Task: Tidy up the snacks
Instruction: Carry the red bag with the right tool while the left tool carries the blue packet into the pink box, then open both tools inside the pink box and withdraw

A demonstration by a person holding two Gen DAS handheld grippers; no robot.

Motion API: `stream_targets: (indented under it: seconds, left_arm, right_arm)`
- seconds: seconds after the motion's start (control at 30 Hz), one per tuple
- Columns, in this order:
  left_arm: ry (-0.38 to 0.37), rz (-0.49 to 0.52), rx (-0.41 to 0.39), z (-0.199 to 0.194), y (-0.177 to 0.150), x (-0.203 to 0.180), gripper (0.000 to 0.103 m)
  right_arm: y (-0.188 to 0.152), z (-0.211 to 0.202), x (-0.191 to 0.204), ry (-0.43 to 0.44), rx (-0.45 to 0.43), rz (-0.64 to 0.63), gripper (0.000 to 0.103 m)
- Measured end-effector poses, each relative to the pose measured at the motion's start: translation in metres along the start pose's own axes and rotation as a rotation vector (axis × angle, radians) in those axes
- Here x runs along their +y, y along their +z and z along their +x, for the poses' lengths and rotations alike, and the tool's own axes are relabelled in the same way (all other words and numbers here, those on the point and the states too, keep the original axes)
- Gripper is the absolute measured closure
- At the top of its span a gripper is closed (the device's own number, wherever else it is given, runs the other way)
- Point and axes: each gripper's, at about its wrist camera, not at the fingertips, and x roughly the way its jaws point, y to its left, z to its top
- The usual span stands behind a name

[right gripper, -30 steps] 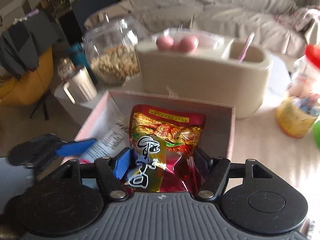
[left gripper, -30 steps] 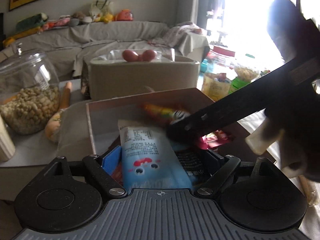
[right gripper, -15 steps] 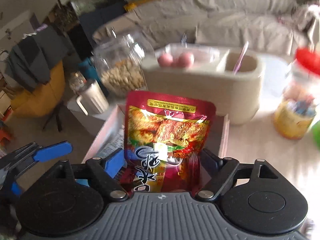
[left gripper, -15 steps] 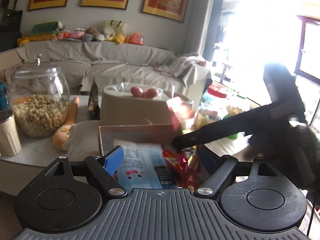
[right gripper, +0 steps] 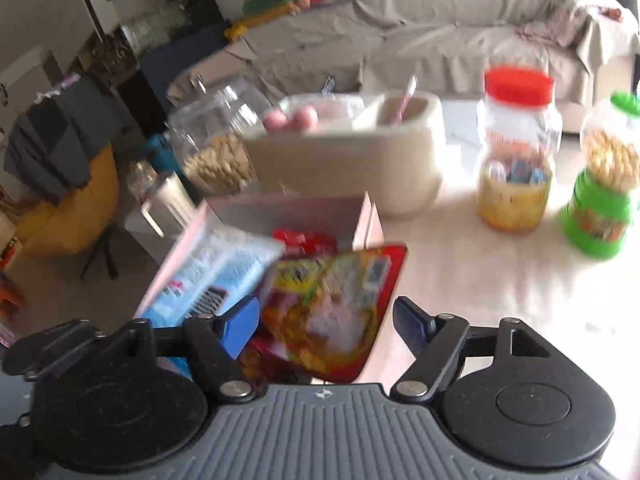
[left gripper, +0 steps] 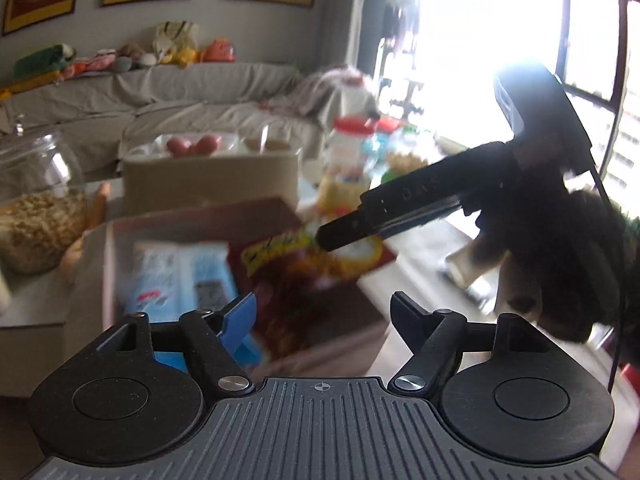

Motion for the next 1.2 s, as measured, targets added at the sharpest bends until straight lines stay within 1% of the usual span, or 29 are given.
stream_targets:
  seconds: [0.07,0.1,0.13,0.17,0.2,0.27,0.3,0.33,0.5,0.67,0.73,0.77,0.8,0.83,0.87,0.93,0.97,1.03,1.13,1.2]
  left_arm:
    - [0.041,0.002,0.026,-0.001,-0.006,0.003,0.023]
    - [0.054,-0.003,0.034,-0.002,-0.009,0.006,0.023]
    - [0.065,-0.009,0.040,-0.003,-0.010,0.009,0.023]
    - [0.079,-0.016,0.044,-0.002,-0.011,0.013,0.023]
    - [0.091,-0.025,0.043,-0.001,-0.010,0.016,0.023]
    - [0.104,-0.044,0.040,-0.001,-0.011,0.024,0.023]
    - [0.105,-0.053,0.037,-0.001,-0.011,0.028,0.023]
    - [0.104,-0.060,0.034,-0.002,-0.012,0.030,0.023]
    - [0.093,-0.087,0.029,-0.006,-0.015,0.039,0.023]
    - [0.098,-0.104,0.025,-0.009,-0.017,0.044,0.023]
    - [0.103,-0.116,0.019,-0.011,-0.018,0.047,0.023]
    - [0.104,-0.123,0.016,-0.013,-0.018,0.048,0.025]
    - [0.110,-0.128,0.013,-0.014,-0.019,0.049,0.030]
    - [0.116,-0.131,0.012,-0.016,-0.020,0.050,0.033]
    - [0.115,-0.136,0.012,-0.017,-0.021,0.051,0.034]
    - [0.105,-0.147,0.011,-0.020,-0.023,0.054,0.034]
    - [0.105,-0.147,0.006,-0.021,-0.023,0.055,0.034]
    - [0.097,-0.156,-0.016,-0.025,-0.022,0.057,0.035]
    - [0.072,-0.175,-0.078,-0.034,-0.018,0.058,0.035]
    - [0.076,-0.179,-0.105,-0.033,-0.013,0.059,0.037]
  right_arm:
    - [-0.006,0.005,0.000,-0.027,-0.010,0.008,0.028]
    - [-0.008,0.006,-0.003,-0.033,-0.012,0.025,0.034]
    - [-0.010,0.008,-0.006,-0.027,-0.008,0.050,0.041]
    - [-0.010,0.009,-0.010,-0.011,0.001,0.077,0.059]
    - [-0.009,0.009,-0.011,0.017,0.005,0.096,0.066]
    - [-0.005,0.007,-0.001,-0.006,-0.014,0.065,0.076]
    - [-0.002,0.004,0.008,-0.017,-0.031,0.031,0.077]
    - [0.002,0.003,0.017,-0.010,-0.049,0.006,0.078]
    - [0.022,0.013,0.069,0.090,-0.056,-0.089,0.077]
    - [0.033,0.041,0.118,0.113,-0.036,-0.199,0.073]
    - [0.038,0.058,0.137,0.126,0.028,-0.234,0.062]
    - [0.039,0.067,0.144,0.128,0.073,-0.250,0.050]
    - [0.040,0.076,0.148,0.116,0.097,-0.258,0.045]
    - [0.042,0.082,0.151,0.092,0.103,-0.266,0.045]
    - [0.043,0.085,0.151,0.066,0.106,-0.277,0.045]
    - [0.042,0.087,0.147,0.039,0.110,-0.279,0.040]
    - [0.042,0.086,0.141,0.034,0.110,-0.263,0.037]
    - [0.043,0.079,0.124,0.018,0.106,-0.220,0.037]
    - [0.040,0.056,0.096,0.023,0.061,-0.161,0.037]
    - [0.034,0.034,0.081,0.016,0.011,-0.144,0.034]
